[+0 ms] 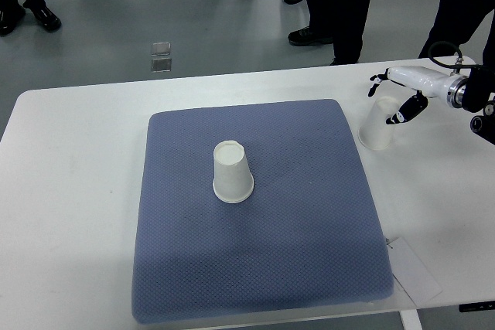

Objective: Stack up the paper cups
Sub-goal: 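Open the right hand and move it over the white cup beside the pad, then close the right hand fingers around the white cup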

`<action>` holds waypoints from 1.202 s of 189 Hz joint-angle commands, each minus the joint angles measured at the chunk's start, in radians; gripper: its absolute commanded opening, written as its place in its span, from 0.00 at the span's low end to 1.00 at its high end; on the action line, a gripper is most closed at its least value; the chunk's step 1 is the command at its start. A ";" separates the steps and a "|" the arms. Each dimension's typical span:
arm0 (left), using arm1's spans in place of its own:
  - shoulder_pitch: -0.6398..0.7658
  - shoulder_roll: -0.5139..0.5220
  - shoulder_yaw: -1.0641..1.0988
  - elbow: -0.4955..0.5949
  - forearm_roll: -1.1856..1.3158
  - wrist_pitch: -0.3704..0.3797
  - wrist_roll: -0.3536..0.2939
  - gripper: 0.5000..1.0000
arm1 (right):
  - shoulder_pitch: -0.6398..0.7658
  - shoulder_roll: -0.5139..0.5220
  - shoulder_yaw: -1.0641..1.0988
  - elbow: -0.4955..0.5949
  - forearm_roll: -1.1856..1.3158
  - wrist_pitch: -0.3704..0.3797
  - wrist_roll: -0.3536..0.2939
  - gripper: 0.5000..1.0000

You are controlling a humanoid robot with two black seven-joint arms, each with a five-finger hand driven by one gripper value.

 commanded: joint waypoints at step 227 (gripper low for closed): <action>0.000 0.000 0.000 0.000 0.000 0.000 0.000 1.00 | -0.008 0.058 -0.087 -0.073 -0.043 -0.040 -0.003 0.30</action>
